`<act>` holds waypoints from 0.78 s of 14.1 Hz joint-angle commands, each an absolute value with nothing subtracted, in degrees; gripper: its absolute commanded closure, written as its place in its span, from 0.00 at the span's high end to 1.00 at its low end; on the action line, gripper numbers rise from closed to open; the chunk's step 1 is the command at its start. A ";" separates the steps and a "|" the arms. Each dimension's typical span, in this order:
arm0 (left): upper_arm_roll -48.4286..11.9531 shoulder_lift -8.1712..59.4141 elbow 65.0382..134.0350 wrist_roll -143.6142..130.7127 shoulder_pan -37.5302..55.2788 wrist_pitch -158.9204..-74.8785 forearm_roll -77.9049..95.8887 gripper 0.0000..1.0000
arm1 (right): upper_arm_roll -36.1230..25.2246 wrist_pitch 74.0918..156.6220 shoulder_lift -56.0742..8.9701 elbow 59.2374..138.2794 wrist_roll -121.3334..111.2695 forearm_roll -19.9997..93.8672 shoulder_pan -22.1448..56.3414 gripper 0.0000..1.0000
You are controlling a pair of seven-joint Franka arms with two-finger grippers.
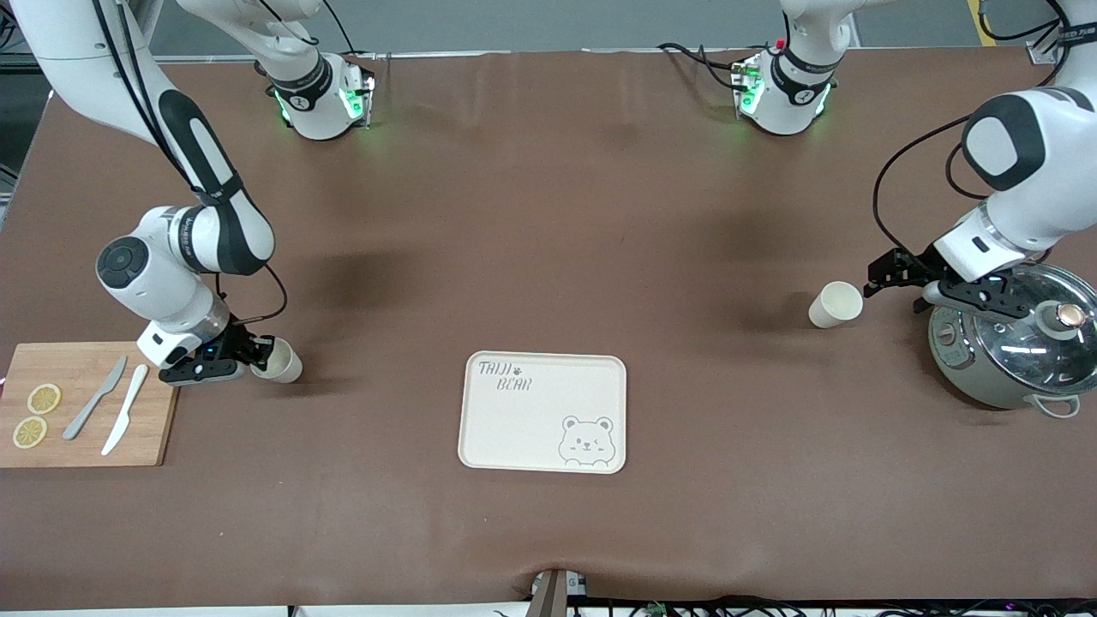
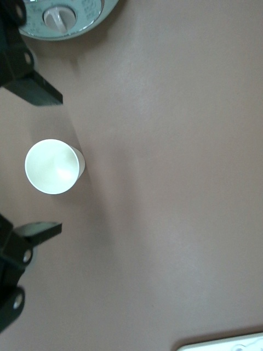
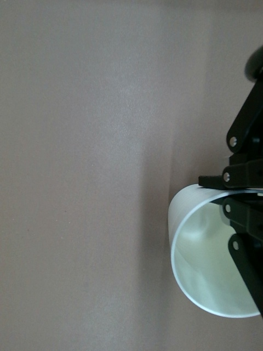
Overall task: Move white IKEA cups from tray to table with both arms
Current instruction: 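Set both cups on the table and open both grippers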
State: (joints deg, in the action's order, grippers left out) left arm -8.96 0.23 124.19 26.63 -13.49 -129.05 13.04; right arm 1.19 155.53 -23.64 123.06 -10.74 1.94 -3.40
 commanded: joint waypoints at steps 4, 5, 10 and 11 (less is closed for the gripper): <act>-9.40 0.70 115.59 15.23 -9.94 -122.09 7.92 1.00 | 1.50 157.50 -24.43 123.22 -11.42 3.16 -3.51 0.00; -9.40 1.23 113.66 13.47 -9.06 -120.69 7.21 1.00 | 1.49 157.50 -24.43 123.22 -11.43 3.16 -3.60 0.29; -8.88 2.29 104.60 4.32 -4.05 -112.16 5.72 1.00 | 1.49 157.68 -24.43 123.05 -12.83 3.16 -3.95 1.00; -8.88 2.29 103.20 2.91 -3.61 -111.37 4.32 1.00 | 1.49 157.59 -24.43 123.05 -12.92 3.16 -4.04 1.00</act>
